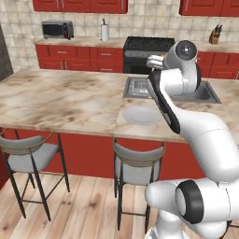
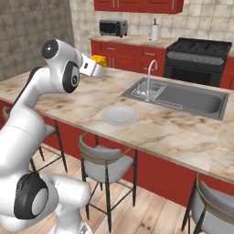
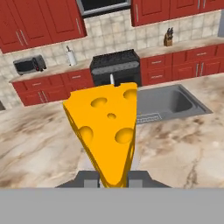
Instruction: Take the cheese, fish, and tomato from the fridge and place them on the plate on the dining counter to create an appetizer plate.
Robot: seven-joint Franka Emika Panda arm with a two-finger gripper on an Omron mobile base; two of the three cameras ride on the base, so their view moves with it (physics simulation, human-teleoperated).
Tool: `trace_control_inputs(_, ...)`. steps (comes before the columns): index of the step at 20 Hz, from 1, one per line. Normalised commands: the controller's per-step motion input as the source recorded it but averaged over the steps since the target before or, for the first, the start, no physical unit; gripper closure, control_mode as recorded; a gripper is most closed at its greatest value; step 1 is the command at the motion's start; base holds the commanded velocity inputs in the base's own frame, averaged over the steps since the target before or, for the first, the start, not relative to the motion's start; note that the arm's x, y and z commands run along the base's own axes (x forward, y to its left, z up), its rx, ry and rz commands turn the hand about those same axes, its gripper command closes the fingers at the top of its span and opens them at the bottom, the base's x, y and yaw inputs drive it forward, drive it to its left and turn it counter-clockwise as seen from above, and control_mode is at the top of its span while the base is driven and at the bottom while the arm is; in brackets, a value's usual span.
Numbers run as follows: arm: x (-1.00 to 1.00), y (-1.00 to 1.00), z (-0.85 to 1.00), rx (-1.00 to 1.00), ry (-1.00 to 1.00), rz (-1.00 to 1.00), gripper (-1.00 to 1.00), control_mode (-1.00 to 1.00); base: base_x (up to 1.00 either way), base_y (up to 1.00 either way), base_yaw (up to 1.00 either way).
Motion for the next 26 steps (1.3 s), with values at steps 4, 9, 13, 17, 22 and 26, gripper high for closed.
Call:
trace_control_inputs(4, 0.00, 0.00, 0.00, 0.00, 0.00, 0.00, 1.00, 1.00, 0.96, 0.00, -0.10)
trace_control_inputs(9, 0.00, 0.00, 0.00, 0.00, 0.00, 0.00, 1.00, 1.00, 0.81, 0.23, -0.13)
trace_control_inputs(13, 0.00, 0.00, 0.00, 0.00, 0.00, 0.00, 1.00, 1.00, 0.52, 0.43, -0.17)
trace_control_inputs(17, 0.24, 0.34, -0.41, -0.01, 0.08, -0.16, 1.00, -1.00, 0.00, 0.00, 0.00)
trace_control_inputs(22, 0.12, 0.16, -0.39, 0.00, 0.27, -0.05, 1.00, -1.00, 0.00, 0.00, 0.00)
trace_control_inputs(26, 0.00, 0.00, -0.38, 0.00, 0.34, 0.00, 1.00, -1.00, 0.00, 0.00, 0.00)
